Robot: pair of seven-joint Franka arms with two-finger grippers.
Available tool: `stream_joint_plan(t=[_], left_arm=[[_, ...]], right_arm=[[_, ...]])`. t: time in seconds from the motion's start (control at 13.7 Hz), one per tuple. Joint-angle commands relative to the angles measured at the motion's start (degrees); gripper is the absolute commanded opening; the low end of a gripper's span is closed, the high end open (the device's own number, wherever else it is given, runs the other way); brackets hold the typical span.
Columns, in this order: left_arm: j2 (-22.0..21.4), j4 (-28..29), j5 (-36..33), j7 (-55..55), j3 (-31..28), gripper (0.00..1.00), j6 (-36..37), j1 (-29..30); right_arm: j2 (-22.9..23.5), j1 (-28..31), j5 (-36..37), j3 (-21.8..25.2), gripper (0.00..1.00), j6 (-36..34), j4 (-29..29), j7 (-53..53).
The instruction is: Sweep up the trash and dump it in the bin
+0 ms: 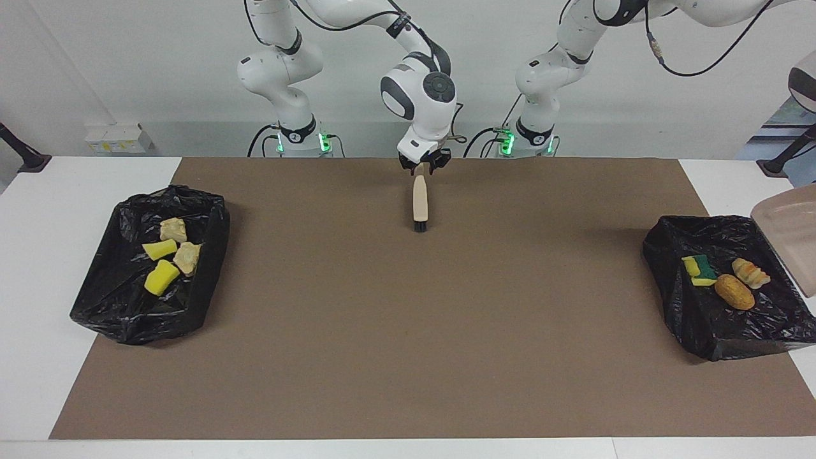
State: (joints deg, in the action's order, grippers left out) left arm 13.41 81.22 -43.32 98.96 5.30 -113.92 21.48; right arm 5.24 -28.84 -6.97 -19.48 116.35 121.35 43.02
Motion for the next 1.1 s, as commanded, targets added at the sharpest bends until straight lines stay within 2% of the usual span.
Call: stream_joint_plan(t=[0.0, 0.22, 0.37, 0.59, 0.73, 1.02], left_arm=[[-4.8, 8.0, 6.2, -9.0, -0.5, 0.0, 2.2, -3.2], [-9.4, 16.6, 13.1, -20.0, -0.5, 0.0, 2.7, -8.7], [-10.5, 20.4, 15.0, -31.0, -0.4, 0.0, 4.6, -14.4], [-9.5, 22.4, 21.5, -50.1, -0.5, 0.0, 7.6, -23.1], [-8.1, 23.0, 27.0, -67.4, -0.5, 0.0, 9.4, -28.6], [-3.7, 22.8, 34.8, -93.1, -0.5, 0.0, 7.8, -37.7]], right_arm=[[-0.8, 6.8, -0.9, -0.2, 1.0, -3.6, -4.8, -3.4], [-0.8, 15.8, -0.3, -0.2, 1.0, -10.9, -12.6, -13.9], [-0.1, 19.5, 0.4, 0.0, 1.0, -14.5, -17.5, -21.9], [-0.4, 25.7, 3.7, 0.1, 1.0, -15.4, -19.5, -32.3], [-0.8, 28.2, 5.6, 0.1, 1.0, -16.1, -19.7, -38.6], [-1.3, 30.1, 6.0, 0.3, 1.0, -18.9, -21.1, -41.0]])
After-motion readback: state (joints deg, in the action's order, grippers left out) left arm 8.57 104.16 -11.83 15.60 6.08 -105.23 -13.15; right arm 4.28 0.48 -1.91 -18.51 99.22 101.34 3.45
